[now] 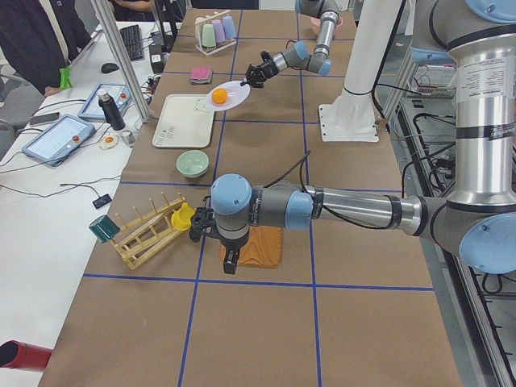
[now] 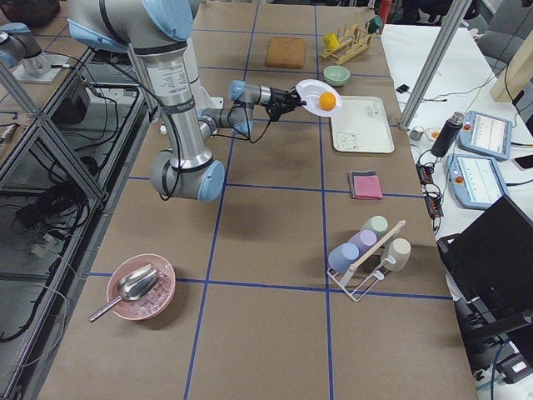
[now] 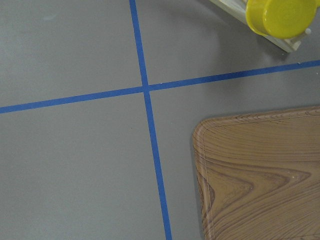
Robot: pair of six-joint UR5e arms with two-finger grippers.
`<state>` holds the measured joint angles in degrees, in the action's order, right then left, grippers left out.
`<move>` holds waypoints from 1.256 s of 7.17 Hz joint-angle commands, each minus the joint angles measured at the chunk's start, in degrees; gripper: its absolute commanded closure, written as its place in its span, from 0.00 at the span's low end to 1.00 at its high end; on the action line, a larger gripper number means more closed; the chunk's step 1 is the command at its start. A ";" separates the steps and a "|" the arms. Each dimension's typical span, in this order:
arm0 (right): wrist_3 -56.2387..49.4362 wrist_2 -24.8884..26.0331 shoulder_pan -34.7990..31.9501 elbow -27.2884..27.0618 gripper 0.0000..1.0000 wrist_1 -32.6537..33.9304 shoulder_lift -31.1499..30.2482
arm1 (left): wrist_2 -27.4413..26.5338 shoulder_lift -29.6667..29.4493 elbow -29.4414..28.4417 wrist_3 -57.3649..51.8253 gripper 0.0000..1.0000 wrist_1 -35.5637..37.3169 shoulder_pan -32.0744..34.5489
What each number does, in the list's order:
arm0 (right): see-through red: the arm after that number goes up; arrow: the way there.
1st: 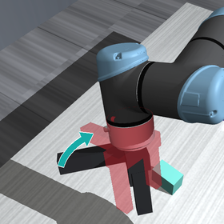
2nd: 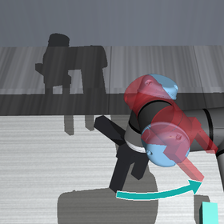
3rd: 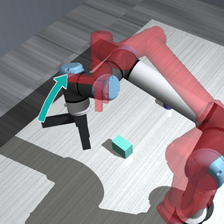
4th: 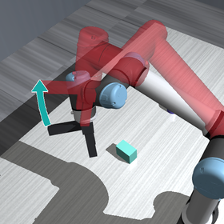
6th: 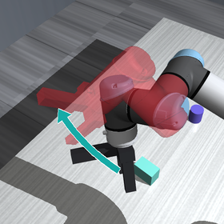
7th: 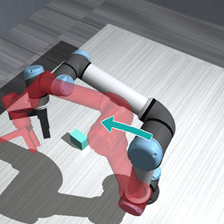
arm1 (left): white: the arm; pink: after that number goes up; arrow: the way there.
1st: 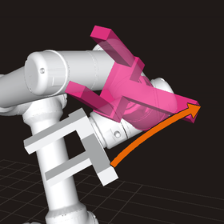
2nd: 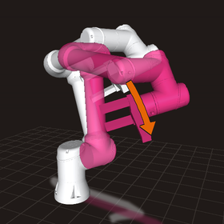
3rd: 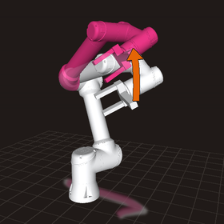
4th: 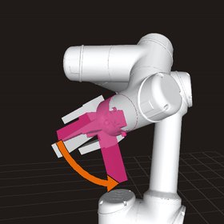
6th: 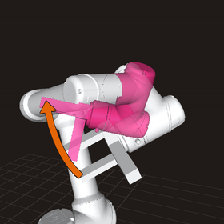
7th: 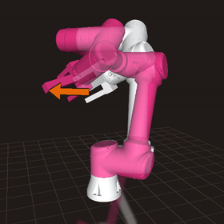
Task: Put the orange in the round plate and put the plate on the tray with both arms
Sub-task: 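Slide the plate with the orange toward the bear tray with the right gripper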
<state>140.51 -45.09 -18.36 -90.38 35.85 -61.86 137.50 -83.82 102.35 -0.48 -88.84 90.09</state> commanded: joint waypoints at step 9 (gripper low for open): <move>15.06 -3.95 -10.13 37.75 0.48 18.29 28.29 | -0.39 -0.11 1.80 2.77 0.01 -0.02 -0.09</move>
<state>155.99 -48.97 -29.35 -52.28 53.99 -33.67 137.13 -83.90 104.11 2.25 -88.86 90.02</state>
